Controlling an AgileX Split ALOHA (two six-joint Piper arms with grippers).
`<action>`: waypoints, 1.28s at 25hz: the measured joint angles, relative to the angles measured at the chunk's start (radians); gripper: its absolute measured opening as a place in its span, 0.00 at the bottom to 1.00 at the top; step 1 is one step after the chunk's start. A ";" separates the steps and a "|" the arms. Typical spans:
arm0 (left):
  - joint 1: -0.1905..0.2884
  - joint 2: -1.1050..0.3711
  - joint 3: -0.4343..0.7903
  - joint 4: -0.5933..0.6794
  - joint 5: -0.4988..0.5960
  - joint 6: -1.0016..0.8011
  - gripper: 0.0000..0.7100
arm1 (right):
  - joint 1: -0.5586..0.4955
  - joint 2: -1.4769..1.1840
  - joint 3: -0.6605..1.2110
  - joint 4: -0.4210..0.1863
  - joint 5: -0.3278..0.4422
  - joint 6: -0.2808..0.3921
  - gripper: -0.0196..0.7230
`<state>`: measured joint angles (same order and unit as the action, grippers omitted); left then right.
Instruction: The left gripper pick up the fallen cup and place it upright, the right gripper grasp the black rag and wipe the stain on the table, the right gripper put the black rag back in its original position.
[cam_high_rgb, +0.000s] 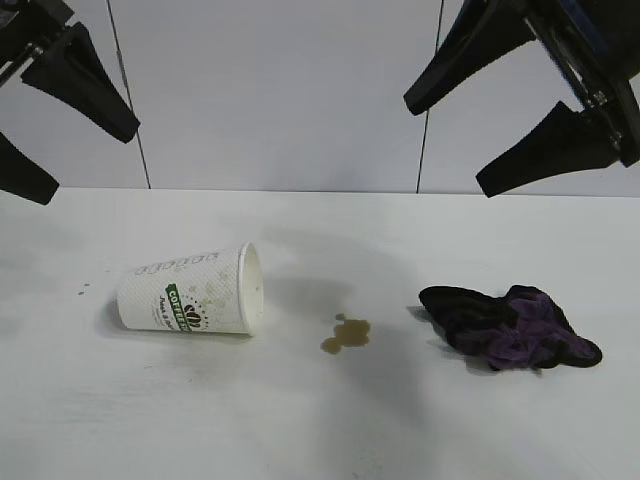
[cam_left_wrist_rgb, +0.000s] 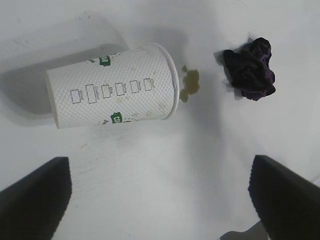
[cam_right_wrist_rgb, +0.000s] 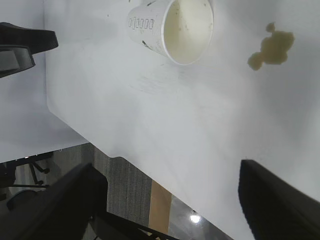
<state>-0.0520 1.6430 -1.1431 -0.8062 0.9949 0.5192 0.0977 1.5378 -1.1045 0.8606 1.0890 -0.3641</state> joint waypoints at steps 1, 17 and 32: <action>0.000 0.000 0.000 0.000 0.000 0.000 0.98 | 0.000 0.000 0.000 0.000 0.000 0.000 0.76; 0.000 0.000 0.000 0.000 0.000 0.000 0.98 | 0.000 0.000 0.000 0.000 0.000 0.000 0.76; -0.027 0.000 -0.006 0.006 -0.041 0.305 0.98 | 0.000 0.000 -0.003 0.001 0.030 0.000 0.76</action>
<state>-0.0792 1.6430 -1.1488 -0.8005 0.9537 0.8243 0.0977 1.5378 -1.1071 0.8612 1.1189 -0.3641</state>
